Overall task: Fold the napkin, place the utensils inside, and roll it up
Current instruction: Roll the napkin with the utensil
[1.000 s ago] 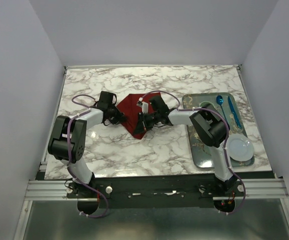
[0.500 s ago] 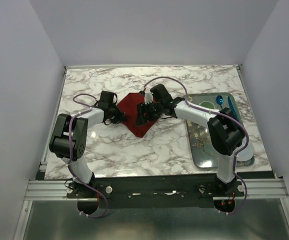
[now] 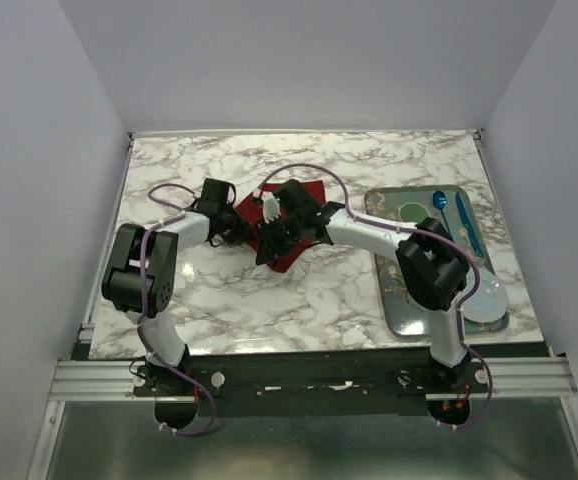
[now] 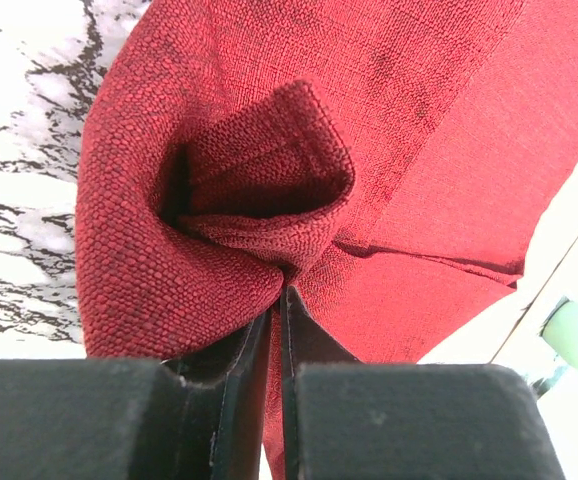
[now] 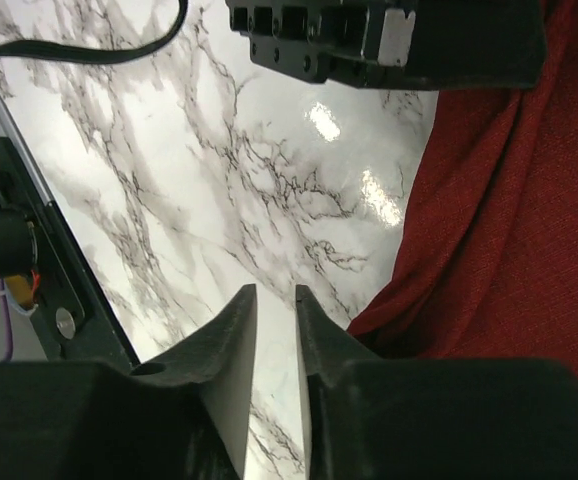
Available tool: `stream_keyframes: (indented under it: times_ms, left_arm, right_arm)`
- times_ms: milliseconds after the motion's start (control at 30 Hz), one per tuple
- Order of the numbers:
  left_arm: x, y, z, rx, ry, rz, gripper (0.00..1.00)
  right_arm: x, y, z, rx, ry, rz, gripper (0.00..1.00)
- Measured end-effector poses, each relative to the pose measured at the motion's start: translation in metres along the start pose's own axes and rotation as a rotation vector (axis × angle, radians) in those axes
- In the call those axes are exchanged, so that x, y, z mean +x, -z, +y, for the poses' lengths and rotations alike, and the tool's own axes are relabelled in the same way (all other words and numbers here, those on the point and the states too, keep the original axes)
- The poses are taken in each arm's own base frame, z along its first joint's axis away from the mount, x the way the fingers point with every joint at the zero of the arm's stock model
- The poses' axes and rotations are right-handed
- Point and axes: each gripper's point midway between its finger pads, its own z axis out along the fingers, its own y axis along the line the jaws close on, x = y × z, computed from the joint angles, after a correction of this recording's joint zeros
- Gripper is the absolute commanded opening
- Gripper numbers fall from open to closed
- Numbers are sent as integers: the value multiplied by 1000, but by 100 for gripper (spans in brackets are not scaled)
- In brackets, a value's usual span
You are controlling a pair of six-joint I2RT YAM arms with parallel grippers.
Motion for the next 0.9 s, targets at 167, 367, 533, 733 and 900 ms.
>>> stream_keyframes:
  times_ms: [167, 367, 533, 733, 900]
  left_arm:
    - [0, -1, -1, 2, -6, 3, 16]
    - [0, -1, -1, -1, -11, 6, 16]
    - [0, -1, -1, -2, -14, 10, 16]
    - [0, -1, -1, -3, -16, 10, 15]
    - [-1, -1, -2, -8, -23, 14, 14]
  right_arm:
    - [11, -3, -4, -6, -8, 25, 17]
    - [24, -4, -13, 20, -16, 51, 15]
    - [27, -4, -23, 70, -16, 53, 9]
    - [27, -1, -43, 172, -23, 44, 8]
    - [26, 0, -59, 233, -23, 38, 7]
